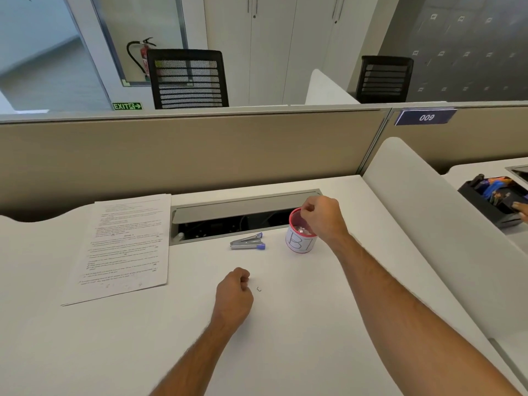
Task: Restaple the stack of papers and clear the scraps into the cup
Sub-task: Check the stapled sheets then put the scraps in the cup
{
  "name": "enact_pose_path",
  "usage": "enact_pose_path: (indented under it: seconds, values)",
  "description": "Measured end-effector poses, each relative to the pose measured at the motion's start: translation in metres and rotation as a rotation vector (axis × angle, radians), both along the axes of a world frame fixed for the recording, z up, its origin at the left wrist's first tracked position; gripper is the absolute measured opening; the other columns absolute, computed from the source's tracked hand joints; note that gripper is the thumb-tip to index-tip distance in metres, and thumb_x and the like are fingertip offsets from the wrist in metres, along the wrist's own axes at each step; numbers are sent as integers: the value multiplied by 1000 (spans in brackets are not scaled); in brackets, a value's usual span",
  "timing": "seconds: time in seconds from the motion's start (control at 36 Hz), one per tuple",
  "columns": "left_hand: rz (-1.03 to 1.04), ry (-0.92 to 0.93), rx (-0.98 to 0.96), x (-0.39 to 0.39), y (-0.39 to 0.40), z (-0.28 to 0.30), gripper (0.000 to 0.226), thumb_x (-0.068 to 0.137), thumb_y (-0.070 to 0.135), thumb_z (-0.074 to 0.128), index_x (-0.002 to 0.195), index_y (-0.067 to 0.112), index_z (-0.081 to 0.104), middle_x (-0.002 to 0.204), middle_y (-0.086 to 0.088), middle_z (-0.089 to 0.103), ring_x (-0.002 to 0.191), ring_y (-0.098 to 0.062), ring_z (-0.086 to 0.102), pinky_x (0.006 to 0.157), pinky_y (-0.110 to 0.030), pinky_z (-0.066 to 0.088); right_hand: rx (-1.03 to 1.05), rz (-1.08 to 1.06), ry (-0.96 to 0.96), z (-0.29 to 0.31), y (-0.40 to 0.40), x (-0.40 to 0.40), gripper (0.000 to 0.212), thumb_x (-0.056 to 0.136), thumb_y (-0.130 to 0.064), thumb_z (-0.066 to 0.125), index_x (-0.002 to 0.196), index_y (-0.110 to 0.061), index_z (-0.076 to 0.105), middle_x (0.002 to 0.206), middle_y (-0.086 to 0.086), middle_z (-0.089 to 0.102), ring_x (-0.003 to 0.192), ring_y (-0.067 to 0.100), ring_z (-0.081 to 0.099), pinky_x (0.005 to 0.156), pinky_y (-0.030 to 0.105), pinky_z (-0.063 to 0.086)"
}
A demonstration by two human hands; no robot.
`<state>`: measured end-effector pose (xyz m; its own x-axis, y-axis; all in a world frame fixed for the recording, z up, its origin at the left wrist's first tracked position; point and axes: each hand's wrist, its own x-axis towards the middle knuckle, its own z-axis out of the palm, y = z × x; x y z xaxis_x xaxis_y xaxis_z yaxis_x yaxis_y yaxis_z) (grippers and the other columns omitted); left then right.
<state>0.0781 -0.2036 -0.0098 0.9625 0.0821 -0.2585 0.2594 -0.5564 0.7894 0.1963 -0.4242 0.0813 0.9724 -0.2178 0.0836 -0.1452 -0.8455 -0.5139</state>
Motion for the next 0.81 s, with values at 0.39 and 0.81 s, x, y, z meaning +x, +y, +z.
enact_pose_path:
  seconds: [0.39,0.81]
  values:
    - [-30,80,-79,-15,0,11,46,88,-13,39,123,8,59,108,-3,64,101,-18,60,83,-19,46,39,346,315,-52,66,-81,20,90,-3,59,99,-9,76,99,5,73,83,23,68,76,35,58]
    - [-47,120,-54,-26,8,19,49,90,-12,41,130,11,56,123,-4,64,110,-17,58,90,-21,45,-112,265,303,-96,98,-108,17,96,-22,61,102,-9,71,106,8,66,96,24,63,80,33,49]
